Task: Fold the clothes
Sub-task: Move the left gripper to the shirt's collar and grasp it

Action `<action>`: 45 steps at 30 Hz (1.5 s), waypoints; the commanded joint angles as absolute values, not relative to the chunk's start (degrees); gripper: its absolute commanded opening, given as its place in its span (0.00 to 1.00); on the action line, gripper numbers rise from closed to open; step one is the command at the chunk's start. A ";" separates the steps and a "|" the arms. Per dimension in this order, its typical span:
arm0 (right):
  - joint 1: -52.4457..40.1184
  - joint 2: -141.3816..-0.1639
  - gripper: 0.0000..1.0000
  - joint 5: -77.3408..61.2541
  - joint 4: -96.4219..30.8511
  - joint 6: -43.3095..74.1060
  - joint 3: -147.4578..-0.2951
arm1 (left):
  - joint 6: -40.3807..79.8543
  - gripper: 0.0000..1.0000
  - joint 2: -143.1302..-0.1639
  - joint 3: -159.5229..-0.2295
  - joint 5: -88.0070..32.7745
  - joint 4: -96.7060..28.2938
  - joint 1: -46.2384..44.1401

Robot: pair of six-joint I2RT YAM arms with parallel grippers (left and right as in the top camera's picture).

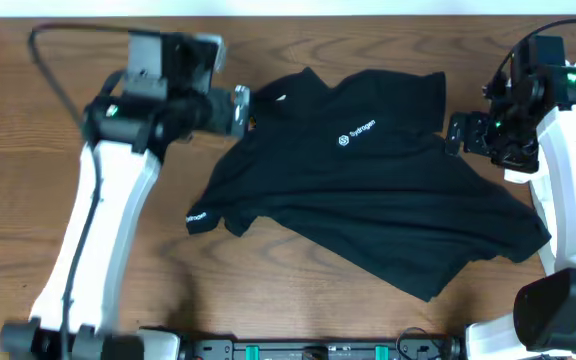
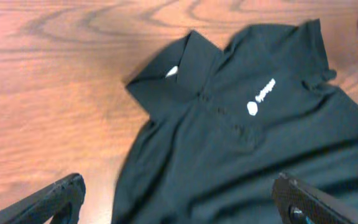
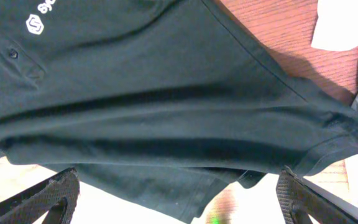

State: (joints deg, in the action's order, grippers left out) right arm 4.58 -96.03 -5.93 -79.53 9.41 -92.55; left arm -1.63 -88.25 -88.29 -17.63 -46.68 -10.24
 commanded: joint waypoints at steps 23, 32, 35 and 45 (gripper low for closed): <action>5.19 -95.15 0.99 -5.78 -79.53 9.13 -92.84 | -2.26 0.98 -115.07 -89.27 -5.93 -28.03 -14.17; 5.19 -95.15 0.99 -5.80 -79.53 9.13 -92.84 | -1.21 0.98 -121.40 -89.27 -5.93 -26.85 -14.15; 5.19 -95.15 0.99 -5.78 -79.53 9.13 -92.84 | -1.21 0.97 -121.54 -89.27 -5.93 -26.81 -14.15; 5.19 -95.15 0.99 -5.80 -79.53 9.13 -92.84 | 3.46 0.79 -123.37 -89.12 -5.93 -23.94 -14.17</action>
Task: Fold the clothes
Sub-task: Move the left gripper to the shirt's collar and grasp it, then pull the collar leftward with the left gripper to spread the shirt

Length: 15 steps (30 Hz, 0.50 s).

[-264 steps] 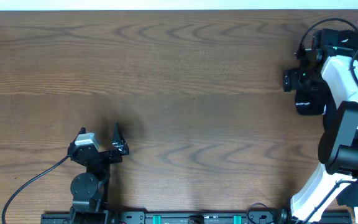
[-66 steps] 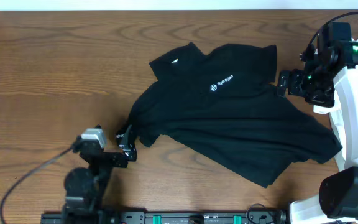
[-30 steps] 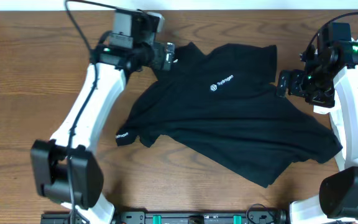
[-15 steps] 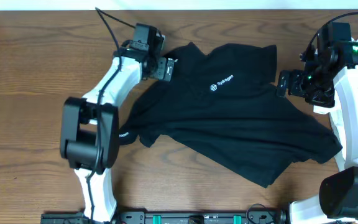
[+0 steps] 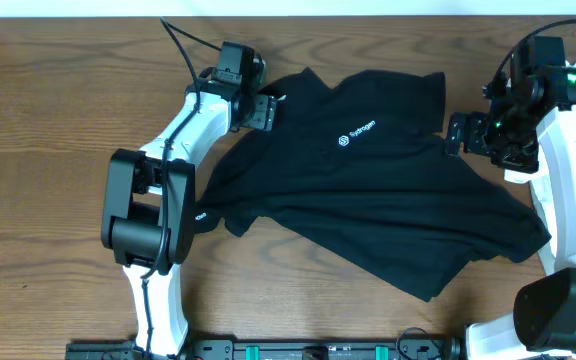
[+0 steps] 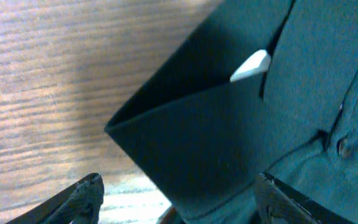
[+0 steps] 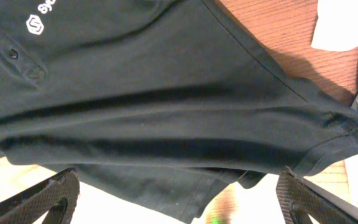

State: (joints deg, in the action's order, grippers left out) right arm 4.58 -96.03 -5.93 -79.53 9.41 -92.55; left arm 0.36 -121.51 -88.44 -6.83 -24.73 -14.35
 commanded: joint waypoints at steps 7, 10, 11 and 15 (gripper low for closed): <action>5.19 -95.15 0.99 -5.78 -79.53 9.13 -92.84 | 5.23 0.79 -125.23 -89.12 -5.89 -21.52 -14.15; 5.19 -95.15 0.99 -5.78 -79.53 9.13 -92.84 | 5.23 0.71 -125.38 -89.12 -5.89 -21.19 -14.15; 5.19 -95.15 0.99 -5.78 -79.53 9.13 -92.84 | 5.26 0.66 -125.38 -89.10 -5.89 -21.02 -14.17; 5.19 -95.15 0.99 -5.78 -79.53 9.13 -92.84 | 5.26 0.48 -125.38 -89.10 -5.89 -20.51 -14.15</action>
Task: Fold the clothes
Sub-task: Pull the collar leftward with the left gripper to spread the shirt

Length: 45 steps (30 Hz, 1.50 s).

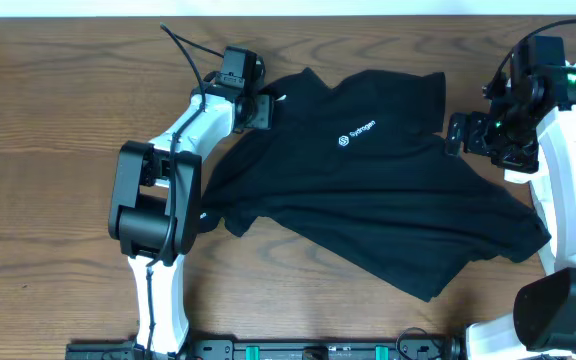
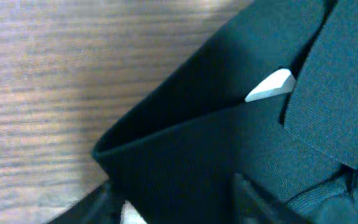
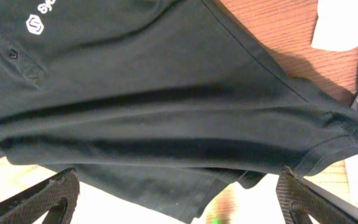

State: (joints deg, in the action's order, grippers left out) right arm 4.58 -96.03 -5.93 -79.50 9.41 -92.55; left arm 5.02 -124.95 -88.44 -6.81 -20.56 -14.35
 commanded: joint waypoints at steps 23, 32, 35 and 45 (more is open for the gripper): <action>5.19 -95.15 0.99 -5.78 -79.53 9.13 -92.84 | 14.57 0.19 -125.38 -89.10 -1.45 -30.70 2.22; 5.19 -95.15 0.99 -5.78 -79.53 9.13 -92.84 | 15.77 0.14 -122.50 -89.12 -12.69 -31.44 4.38; 5.19 -95.15 0.99 -5.78 -79.53 9.13 -92.84 | 15.77 0.10 -120.33 -89.12 -12.69 -30.96 1.96; 5.19 -95.15 0.99 -5.78 -79.53 9.13 -92.84 | 15.79 0.46 -120.44 -89.06 -12.62 -28.86 -7.31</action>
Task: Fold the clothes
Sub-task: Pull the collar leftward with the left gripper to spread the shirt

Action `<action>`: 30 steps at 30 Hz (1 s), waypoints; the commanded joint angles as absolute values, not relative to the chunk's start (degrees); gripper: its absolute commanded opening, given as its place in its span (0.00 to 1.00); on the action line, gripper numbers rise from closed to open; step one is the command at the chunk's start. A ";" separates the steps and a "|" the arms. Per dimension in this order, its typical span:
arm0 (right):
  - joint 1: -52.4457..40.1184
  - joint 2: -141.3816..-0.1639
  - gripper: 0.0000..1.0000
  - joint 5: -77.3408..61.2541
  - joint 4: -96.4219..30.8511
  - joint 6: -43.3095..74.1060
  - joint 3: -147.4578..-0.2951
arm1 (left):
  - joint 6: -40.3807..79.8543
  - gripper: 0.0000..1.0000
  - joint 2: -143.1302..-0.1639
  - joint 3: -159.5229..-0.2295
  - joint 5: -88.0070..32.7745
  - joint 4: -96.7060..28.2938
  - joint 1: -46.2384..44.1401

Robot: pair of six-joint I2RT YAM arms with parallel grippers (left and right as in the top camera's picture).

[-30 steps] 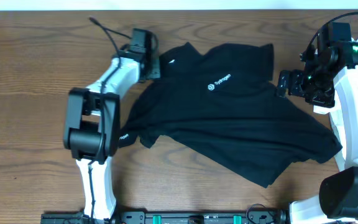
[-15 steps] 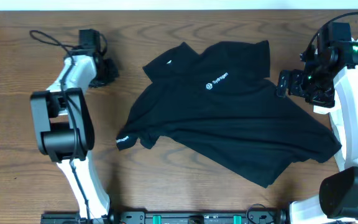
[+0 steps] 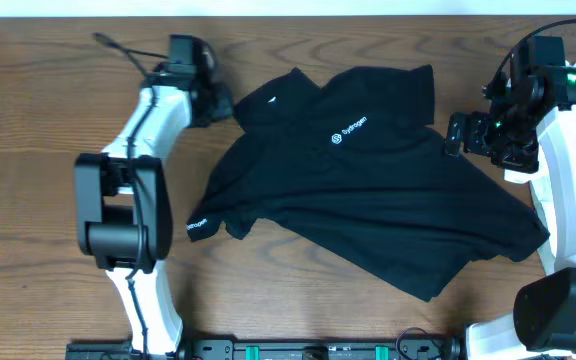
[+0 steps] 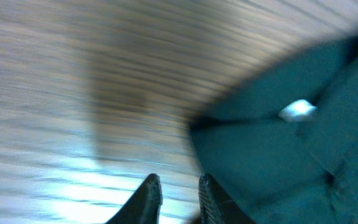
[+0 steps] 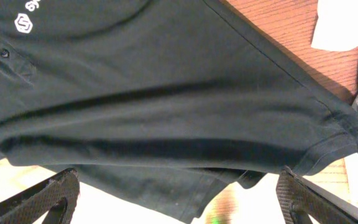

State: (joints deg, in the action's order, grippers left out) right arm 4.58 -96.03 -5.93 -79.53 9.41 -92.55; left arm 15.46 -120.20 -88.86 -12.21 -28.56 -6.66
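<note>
A black polo shirt (image 3: 368, 190) lies spread and creased on the wooden table (image 3: 48, 200), its white logo (image 3: 346, 130) facing up. My left gripper (image 3: 216, 102) is at the shirt's collar-side shoulder corner. In the blurred left wrist view this gripper (image 4: 178, 190) has its fingers nearly together, with shirt fabric (image 4: 278, 162) against the right finger and wood showing between the tips. My right gripper (image 3: 455, 135) hovers wide open over the shirt's right side. The right wrist view shows dark cloth (image 5: 166, 93) between the spread fingers of the right gripper (image 5: 178, 199), with nothing held.
The right arm's white body (image 3: 568, 170) stands along the table's right edge beside the shirt's hem. A cable (image 3: 118, 45) loops off the left arm at the back left. A dark equipment bar (image 3: 318, 350) runs along the front edge.
My left gripper has moved left from the collar corner, its fingers drawn close together, and the shirt's collar end and logo have shifted a little left with it. The right gripper has not moved.
The left gripper first hung open to the left of the collar. It then stood open right at the collar corner, and afterwards its fingers were narrowing round that fold. Now it is further left with the shirt's top dragged that way. The right gripper stayed open throughout.
</note>
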 commanded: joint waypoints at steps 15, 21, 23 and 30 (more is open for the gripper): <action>5.19 -95.15 0.99 -5.80 -79.53 9.13 -92.84 | 20.73 0.50 -126.32 -88.92 -12.67 -29.02 -9.15; 5.19 -95.15 0.99 -5.80 -79.53 9.13 -92.84 | 20.71 0.21 -126.98 -88.92 -12.69 -28.58 -9.19; 5.19 -95.15 0.99 -5.78 -79.53 9.13 -92.84 | 20.69 0.10 -126.98 -88.92 -12.67 -28.60 -9.17; 5.19 -95.15 0.99 -5.80 -79.53 9.13 -92.84 | 20.69 0.06 -126.91 -88.95 -12.40 -28.62 -8.58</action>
